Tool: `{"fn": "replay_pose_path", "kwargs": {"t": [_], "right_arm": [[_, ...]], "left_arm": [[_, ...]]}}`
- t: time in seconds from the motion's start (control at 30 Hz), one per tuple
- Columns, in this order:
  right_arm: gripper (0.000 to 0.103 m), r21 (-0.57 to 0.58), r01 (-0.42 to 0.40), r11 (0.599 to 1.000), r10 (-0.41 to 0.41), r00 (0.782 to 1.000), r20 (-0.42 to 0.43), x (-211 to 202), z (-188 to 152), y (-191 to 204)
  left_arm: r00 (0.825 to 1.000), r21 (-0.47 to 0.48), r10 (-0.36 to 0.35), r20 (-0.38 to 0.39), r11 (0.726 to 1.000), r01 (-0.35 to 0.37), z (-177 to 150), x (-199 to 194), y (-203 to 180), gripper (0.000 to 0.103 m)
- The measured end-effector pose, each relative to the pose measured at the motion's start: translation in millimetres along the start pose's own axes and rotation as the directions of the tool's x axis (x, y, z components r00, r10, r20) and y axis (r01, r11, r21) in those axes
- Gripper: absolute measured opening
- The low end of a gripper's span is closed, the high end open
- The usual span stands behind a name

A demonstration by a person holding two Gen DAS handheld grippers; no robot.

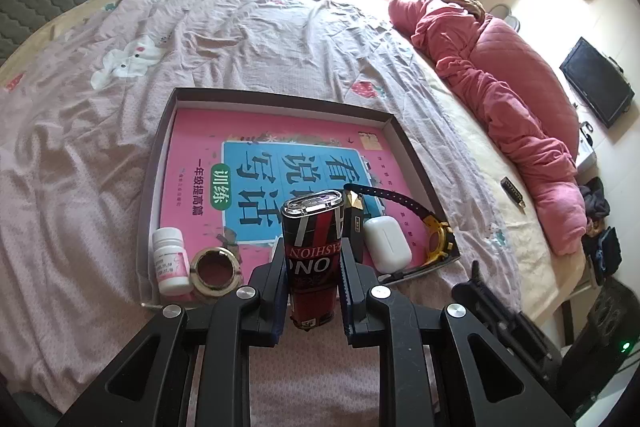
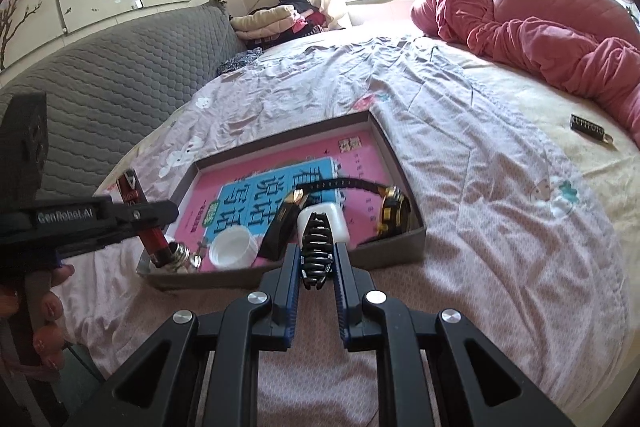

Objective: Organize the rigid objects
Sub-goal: 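Carry the red can over the box with the left tool while the right tool carries the clip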

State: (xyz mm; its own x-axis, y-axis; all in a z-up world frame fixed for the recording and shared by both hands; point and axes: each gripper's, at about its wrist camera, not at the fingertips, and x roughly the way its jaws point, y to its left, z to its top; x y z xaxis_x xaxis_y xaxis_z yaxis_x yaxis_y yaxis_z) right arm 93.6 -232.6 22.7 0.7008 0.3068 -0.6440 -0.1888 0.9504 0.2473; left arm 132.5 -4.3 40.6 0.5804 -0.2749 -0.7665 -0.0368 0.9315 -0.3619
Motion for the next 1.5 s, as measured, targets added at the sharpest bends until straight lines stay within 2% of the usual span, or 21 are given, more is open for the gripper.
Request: {"fn": "replay_pose_path", "kwargs": {"t": [0.77,1.1,1.5], "right_arm": [[0.016,-0.022,-0.013,1.000,0.015,0.997,0.077,7.7,48.9,6.0],[0.016,-0.024,-0.005,1.000,0.007,0.998,0.057,14.4,45.6,3.2],[0.016,-0.031,-0.009,0.999,0.010,1.000,0.028,23.4,38.0,6.5]], "left_arm": [[0.999,0.010,0.004,-0.050,1.000,-0.003,10.5,31.9,0.0,0.022],[0.995,0.039,0.001,-0.097,0.999,0.002,10.8,43.8,-6.2,0.022],[0.994,0.042,0.015,-0.113,0.999,-0.010,8.6,54.3,-2.1,0.022]]}}
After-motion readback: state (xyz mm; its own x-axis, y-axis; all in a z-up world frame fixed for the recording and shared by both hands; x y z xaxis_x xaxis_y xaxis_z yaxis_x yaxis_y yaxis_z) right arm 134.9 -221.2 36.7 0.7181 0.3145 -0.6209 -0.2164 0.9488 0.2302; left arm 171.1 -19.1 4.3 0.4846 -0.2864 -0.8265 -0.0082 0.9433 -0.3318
